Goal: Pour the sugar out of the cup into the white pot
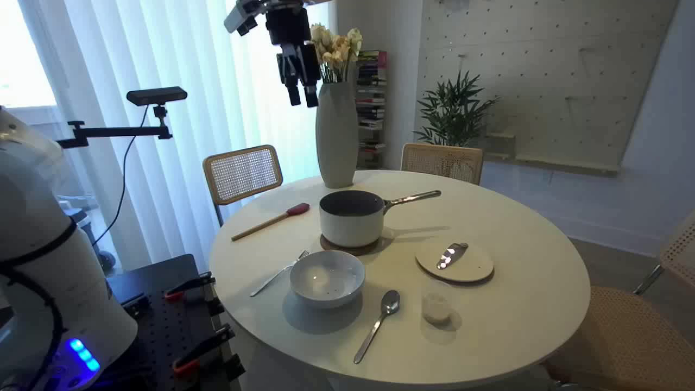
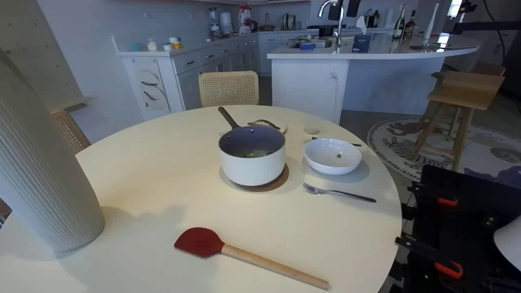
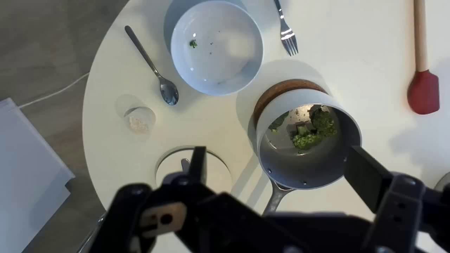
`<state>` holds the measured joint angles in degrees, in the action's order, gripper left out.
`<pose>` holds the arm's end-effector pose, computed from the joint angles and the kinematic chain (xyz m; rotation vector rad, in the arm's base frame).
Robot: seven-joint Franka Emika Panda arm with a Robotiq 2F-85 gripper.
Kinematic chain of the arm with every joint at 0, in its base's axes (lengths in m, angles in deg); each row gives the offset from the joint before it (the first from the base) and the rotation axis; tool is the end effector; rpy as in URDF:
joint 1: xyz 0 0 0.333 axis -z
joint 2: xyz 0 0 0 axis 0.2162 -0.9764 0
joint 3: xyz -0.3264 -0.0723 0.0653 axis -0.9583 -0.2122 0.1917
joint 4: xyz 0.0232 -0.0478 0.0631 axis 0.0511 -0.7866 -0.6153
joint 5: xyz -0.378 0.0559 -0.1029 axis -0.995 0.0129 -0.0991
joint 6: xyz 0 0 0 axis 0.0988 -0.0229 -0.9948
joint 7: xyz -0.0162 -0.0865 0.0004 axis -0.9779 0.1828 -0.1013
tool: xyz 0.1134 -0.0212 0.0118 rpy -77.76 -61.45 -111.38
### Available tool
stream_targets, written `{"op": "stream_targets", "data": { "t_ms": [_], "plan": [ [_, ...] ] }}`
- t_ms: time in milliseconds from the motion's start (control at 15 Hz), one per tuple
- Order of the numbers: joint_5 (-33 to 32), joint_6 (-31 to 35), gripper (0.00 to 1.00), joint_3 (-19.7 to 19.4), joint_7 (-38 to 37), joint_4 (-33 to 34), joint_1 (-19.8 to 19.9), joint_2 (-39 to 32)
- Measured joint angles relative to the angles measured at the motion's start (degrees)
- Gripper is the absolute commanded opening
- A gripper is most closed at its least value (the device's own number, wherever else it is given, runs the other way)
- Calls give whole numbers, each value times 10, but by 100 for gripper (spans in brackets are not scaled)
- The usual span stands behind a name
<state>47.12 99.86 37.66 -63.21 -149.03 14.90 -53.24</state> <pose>0.4238 -0.0325 0.5726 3.0815 -0.1080 0.2043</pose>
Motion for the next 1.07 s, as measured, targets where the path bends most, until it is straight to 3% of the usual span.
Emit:
{"op": "stream_targets", "data": {
  "t_ms": [533,1067],
  "plan": [
    [-1,14,100,-12,10,-4,0,-1],
    [-21,109,100,-89,103,-10,27,-50]
  ]
}}
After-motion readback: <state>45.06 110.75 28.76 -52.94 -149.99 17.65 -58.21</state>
